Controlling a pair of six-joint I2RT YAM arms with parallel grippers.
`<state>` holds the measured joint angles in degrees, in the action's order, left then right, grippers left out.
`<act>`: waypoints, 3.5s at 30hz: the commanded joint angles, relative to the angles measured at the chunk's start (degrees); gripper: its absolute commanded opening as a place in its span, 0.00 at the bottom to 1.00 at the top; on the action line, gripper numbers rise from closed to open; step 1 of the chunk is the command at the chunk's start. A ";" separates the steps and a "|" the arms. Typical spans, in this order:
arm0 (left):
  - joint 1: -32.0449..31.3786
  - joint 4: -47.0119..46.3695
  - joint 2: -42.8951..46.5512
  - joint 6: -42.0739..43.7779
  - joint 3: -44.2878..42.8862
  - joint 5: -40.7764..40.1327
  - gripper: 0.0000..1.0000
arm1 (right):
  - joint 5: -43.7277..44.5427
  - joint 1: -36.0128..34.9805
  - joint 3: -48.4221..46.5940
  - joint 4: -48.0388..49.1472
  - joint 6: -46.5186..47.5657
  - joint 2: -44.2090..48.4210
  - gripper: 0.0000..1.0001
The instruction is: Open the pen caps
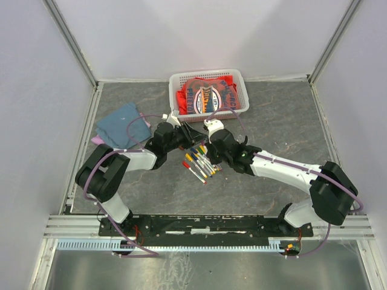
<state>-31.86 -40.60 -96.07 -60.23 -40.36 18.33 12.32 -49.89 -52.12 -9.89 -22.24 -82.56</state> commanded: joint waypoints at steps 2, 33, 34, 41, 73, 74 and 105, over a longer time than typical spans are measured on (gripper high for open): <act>-0.58 -3.53 -0.92 -1.00 -0.40 1.54 0.30 | 1.11 -0.32 -1.50 2.72 -0.51 -0.06 0.01; -0.98 -16.33 -3.71 -5.61 1.34 6.69 0.03 | 0.07 0.08 -1.10 5.31 -1.61 -0.69 0.24; -1.02 -16.41 -3.67 -5.63 1.34 6.84 0.03 | -0.12 0.24 -1.06 5.32 -1.62 -0.78 0.19; -1.03 -16.52 -3.82 -6.64 0.65 6.07 0.03 | -0.46 1.20 -1.13 4.68 -0.54 -2.35 0.01; 5.71 -32.61 -8.96 -9.79 -0.01 -1.86 0.03 | -14.15 9.07 12.81 14.04 -4.16 8.24 0.01; 5.75 -32.39 -8.96 -9.47 0.28 -1.93 0.03 | -14.74 9.26 13.08 14.47 -4.46 8.36 0.01; 5.38 11.60 3.15 6.87 8.29 -19.77 0.04 | 8.55 9.55 4.14 1.77 -1.45 -4.85 0.05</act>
<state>-26.37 -28.32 -94.02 -55.99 -32.71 0.49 18.59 -40.45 -45.52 -8.71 -24.16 -86.24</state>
